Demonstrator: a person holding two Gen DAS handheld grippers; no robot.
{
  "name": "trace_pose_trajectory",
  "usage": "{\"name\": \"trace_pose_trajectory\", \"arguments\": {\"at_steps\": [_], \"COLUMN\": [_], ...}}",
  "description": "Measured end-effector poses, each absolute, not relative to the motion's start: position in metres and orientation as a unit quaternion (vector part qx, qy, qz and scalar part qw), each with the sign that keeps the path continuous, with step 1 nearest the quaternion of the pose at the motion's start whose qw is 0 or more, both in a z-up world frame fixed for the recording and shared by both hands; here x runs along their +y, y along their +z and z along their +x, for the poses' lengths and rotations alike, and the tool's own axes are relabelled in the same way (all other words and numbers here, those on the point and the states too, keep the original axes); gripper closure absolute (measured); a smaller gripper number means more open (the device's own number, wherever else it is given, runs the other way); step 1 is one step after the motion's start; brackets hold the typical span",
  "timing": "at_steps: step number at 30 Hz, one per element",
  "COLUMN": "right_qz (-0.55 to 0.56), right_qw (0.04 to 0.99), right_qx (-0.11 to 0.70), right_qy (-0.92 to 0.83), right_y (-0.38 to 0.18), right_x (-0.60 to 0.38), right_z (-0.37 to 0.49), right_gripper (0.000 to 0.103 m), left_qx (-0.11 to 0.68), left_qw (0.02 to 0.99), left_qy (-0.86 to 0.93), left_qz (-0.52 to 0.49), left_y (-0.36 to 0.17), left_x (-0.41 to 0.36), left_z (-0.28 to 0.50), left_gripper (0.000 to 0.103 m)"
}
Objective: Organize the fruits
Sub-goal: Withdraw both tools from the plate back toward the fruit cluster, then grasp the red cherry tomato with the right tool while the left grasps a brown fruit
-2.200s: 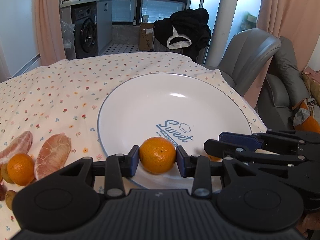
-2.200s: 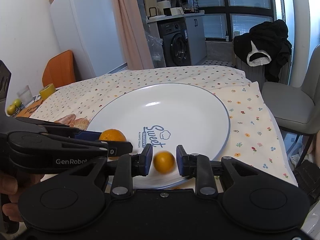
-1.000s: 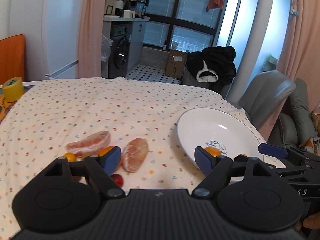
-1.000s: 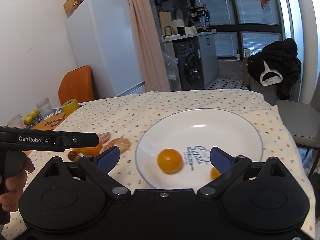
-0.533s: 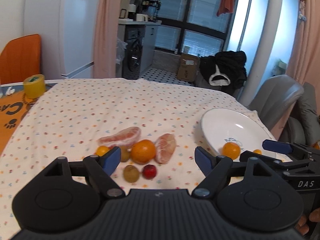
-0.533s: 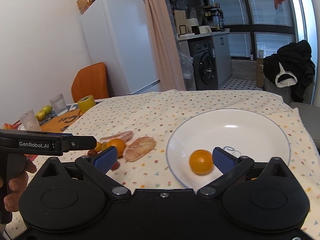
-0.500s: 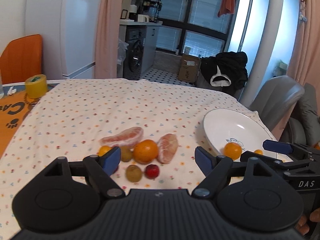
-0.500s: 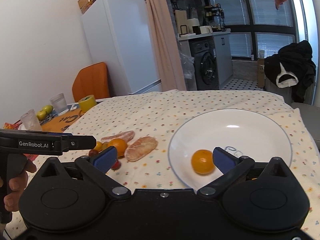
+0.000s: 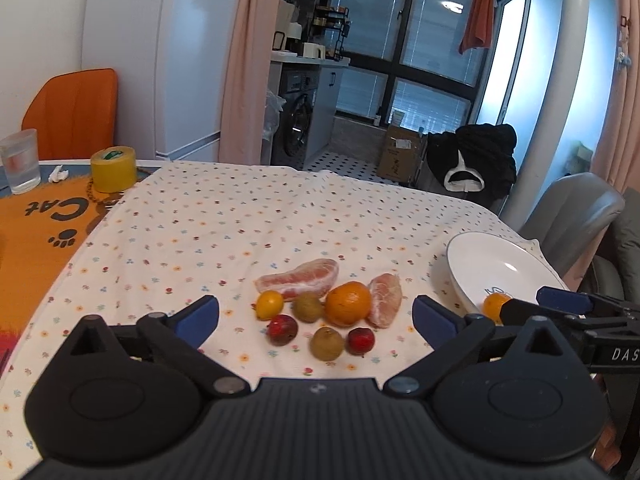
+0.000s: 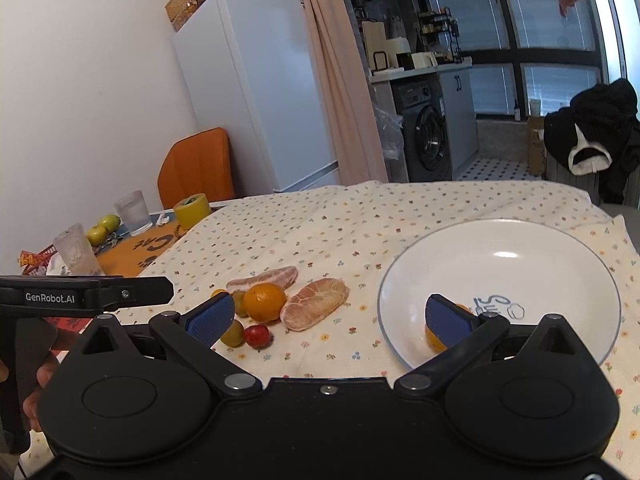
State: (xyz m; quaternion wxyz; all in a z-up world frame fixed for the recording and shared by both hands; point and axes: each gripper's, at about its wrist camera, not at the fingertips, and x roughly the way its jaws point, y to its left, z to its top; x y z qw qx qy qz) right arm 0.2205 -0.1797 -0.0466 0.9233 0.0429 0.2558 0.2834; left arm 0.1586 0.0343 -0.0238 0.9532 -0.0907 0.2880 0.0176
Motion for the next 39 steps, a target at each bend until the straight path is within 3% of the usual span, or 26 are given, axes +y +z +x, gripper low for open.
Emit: {"name": "trace_pose_trajectory", "arguments": {"at_steps": [31, 35, 39], "right_qz": [-0.012, -0.023, -0.017], "right_qw": [0.894, 0.889, 0.879], "right_qx": [0.299, 0.309, 0.324], "right_qy": [0.333, 0.337, 0.349], "right_y": [-0.069, -0.072, -0.077], "right_x": [-0.128, -0.121, -0.116], "right_z": [0.228, 0.233, 0.240], "right_gripper": [0.001, 0.013, 0.022], "left_qx": [0.309, 0.311, 0.317], "left_qw": [0.947, 0.945, 0.942], "left_qy": [0.000, -0.003, -0.008], "left_qz": [-0.086, -0.105, -0.113], "left_y": [-0.052, -0.056, -0.060], "left_x": [0.056, 0.059, 0.061], "left_z": [0.155, 0.160, 0.165], "left_gripper": [0.001, 0.005, 0.018]}}
